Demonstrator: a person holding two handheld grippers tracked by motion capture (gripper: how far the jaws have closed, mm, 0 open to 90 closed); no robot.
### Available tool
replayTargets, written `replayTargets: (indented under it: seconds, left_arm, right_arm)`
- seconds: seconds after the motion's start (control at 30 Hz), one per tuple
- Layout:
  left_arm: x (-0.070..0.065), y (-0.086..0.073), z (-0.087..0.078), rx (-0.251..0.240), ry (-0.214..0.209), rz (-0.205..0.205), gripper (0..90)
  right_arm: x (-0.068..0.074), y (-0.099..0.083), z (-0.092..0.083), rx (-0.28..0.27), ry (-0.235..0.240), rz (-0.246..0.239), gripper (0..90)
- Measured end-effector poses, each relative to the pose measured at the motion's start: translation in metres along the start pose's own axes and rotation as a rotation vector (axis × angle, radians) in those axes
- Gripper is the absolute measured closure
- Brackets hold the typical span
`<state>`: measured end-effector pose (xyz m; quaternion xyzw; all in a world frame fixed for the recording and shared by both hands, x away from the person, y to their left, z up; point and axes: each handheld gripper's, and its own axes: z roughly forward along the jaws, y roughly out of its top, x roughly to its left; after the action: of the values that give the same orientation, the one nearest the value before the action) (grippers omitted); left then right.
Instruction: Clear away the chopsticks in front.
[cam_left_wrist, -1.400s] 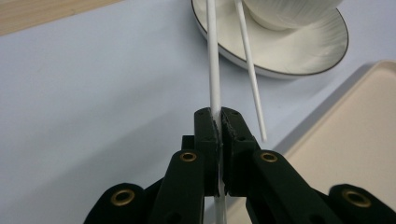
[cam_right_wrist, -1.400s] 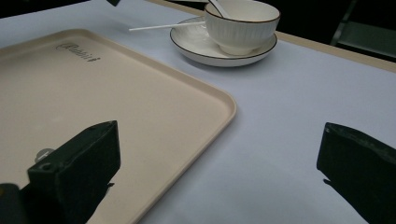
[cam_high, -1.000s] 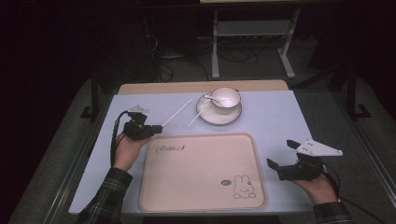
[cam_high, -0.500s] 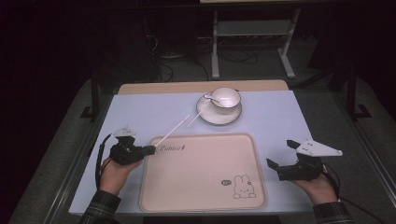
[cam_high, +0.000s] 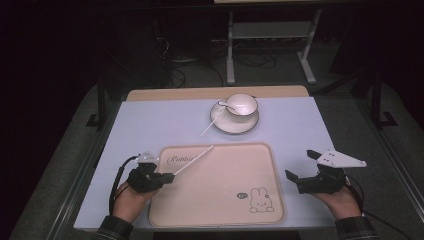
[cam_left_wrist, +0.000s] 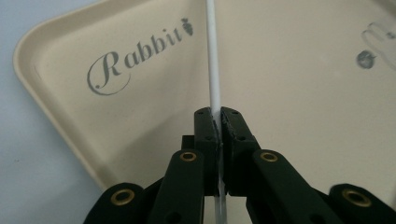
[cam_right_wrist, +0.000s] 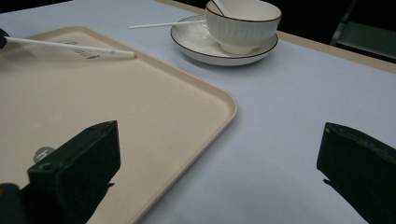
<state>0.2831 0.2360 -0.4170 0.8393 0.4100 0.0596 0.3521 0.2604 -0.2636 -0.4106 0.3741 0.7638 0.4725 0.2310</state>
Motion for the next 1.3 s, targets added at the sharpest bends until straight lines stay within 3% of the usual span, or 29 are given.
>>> replayTargets:
  seconds: [0.13,0.33,0.73,0.83,1.0,1.07,1.17,1.3]
  left_arm:
    - [-0.001,-0.001,0.005,0.023,0.015,0.018,85.4]
    - [-0.003,-0.002,0.017,0.103,0.042,0.059,84.8]
    - [-0.003,-0.001,0.018,0.088,0.038,0.054,78.7]
    - [-0.004,0.001,0.018,0.090,0.033,0.038,64.7]
    - [-0.001,0.016,0.012,0.013,0.002,0.027,40.7]
    - [0.003,0.026,0.014,0.009,-0.011,0.019,33.0]
    - [0.005,0.043,0.018,0.011,-0.018,0.029,27.4]
    - [0.005,0.072,0.026,0.009,-0.021,0.080,24.2]
  right_arm:
    - [0.000,0.000,0.000,0.002,0.000,0.002,0.0]
    - [0.000,0.000,0.000,0.003,0.000,0.001,0.0]
    - [0.000,0.000,0.000,0.005,0.000,0.000,0.0]
    - [0.000,0.000,0.001,0.008,-0.001,0.001,0.0]
    - [0.001,0.000,0.002,0.013,0.002,-0.003,0.0]
    - [0.001,0.000,0.003,0.014,0.003,-0.006,0.0]
    - [0.001,0.000,0.002,0.010,0.003,-0.001,0.0]
    - [0.000,0.000,0.002,0.010,0.001,0.002,0.0]
